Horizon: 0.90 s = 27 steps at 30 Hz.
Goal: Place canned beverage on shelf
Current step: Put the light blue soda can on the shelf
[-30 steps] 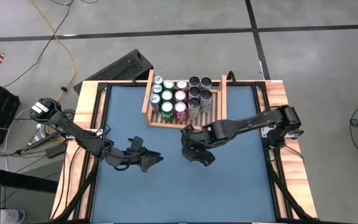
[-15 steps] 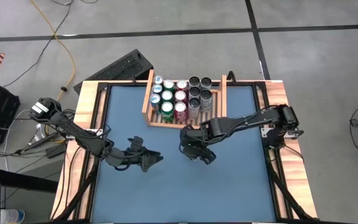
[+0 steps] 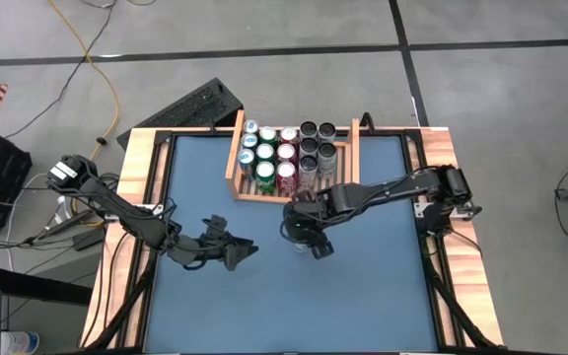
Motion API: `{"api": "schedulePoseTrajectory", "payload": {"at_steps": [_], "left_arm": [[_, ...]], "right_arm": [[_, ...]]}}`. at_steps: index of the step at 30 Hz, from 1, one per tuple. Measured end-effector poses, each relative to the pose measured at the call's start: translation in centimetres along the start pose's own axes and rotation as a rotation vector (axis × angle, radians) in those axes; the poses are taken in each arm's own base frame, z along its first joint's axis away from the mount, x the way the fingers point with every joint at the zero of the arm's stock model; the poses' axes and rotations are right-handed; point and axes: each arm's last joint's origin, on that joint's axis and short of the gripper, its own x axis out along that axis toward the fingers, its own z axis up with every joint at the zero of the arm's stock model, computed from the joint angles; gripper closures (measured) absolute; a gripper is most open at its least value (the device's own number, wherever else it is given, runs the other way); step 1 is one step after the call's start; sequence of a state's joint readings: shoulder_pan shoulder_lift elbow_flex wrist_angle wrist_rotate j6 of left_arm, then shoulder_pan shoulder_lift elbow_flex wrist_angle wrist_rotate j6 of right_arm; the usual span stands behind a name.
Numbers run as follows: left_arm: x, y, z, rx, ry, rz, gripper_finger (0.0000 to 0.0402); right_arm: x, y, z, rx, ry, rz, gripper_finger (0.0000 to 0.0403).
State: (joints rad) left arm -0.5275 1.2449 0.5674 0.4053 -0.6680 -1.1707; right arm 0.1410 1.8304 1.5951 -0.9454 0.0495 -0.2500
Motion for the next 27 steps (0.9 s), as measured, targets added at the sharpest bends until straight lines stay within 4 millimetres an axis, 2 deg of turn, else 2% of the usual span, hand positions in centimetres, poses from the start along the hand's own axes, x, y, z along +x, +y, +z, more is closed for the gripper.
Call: {"api": "schedulePoseTrajectory", "payload": {"at_steps": [8, 11, 15, 21, 27], "left_arm": [[0.4, 0.3, 0.7, -0.012, -0.068, 0.028, 0.0184], [0.7, 0.4, 1.1, -0.01, -0.084, 0.039, 0.0184], [0.9, 0.6, 1.5, -0.011, -0.098, 0.051, 0.0184], [1.0, 0.7, 1.6, -0.015, -0.086, 0.048, 0.0184], [1.0, 0.7, 1.5, -0.019, -0.077, 0.045, 0.0184]], "right_arm": [[-0.2, 0.0, -0.7, 0.341, 0.076, -0.162, 0.0172], [-0.5, 0.2, -1.3, 0.386, 0.134, -0.26, 0.0172], [-1.2, 0.4, -1.8, 0.396, 0.162, -0.29, 0.0172], [-4.4, -0.5, -2.9, 0.481, 0.118, -0.299, 0.0172], [-7.5, -3.6, -4.9, 0.593, 0.084, -0.36, 0.0172]]}}
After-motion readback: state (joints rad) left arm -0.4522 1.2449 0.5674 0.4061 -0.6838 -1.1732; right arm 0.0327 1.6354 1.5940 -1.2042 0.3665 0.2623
